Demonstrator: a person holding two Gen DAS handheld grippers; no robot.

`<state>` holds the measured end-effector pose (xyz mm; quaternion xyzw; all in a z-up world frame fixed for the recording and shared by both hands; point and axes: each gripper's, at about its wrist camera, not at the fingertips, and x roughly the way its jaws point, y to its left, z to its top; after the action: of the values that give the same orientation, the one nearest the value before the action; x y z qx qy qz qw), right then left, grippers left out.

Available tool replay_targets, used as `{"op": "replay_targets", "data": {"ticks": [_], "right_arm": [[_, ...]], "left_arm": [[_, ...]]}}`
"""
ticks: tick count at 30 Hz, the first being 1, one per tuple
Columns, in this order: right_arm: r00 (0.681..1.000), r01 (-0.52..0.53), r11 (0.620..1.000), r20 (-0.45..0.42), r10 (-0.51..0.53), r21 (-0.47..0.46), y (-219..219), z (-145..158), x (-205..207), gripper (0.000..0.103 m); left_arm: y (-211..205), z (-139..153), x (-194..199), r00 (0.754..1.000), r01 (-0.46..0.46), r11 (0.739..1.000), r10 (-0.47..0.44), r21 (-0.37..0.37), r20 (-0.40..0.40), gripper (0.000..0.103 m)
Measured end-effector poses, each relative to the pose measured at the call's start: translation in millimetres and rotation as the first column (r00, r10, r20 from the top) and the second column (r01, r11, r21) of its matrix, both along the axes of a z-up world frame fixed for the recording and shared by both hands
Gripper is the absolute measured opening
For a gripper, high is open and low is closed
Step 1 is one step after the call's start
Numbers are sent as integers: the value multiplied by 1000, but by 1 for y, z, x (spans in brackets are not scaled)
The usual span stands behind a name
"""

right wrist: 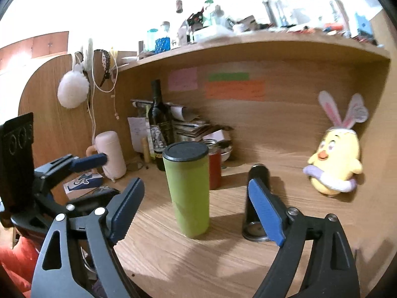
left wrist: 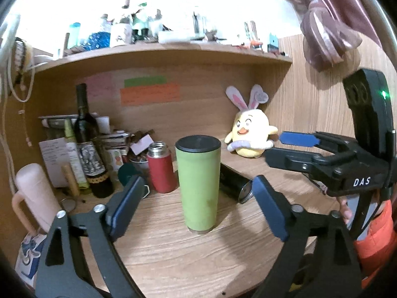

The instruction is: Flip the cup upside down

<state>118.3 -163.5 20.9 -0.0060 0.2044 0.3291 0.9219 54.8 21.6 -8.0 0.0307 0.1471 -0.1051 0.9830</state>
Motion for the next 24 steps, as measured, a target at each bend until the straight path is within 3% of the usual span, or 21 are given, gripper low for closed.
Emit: {"op": "replay_targets", "data": {"ticks": [4,6,14,24], "right_arm": [[998,52,999,35,-53,14,-14,3,-20,100],[996,75,997,54,-76,28,-21,6,-31,103],[984,130,988,110,-138,79,-40,12,-70,103],[982,135,985,118,-147,108,-49,13,-78,103]], "left_arm": [[0,7,-20,999,-32,999,32,-6,31,99],[-1,12,-34,998,-46,999,47,-14,49,102],[-4,25,-66,990,-106,993,110,-45,93,103],[-13,22,-75,983,-143,989,147,-41,106,103]]}}
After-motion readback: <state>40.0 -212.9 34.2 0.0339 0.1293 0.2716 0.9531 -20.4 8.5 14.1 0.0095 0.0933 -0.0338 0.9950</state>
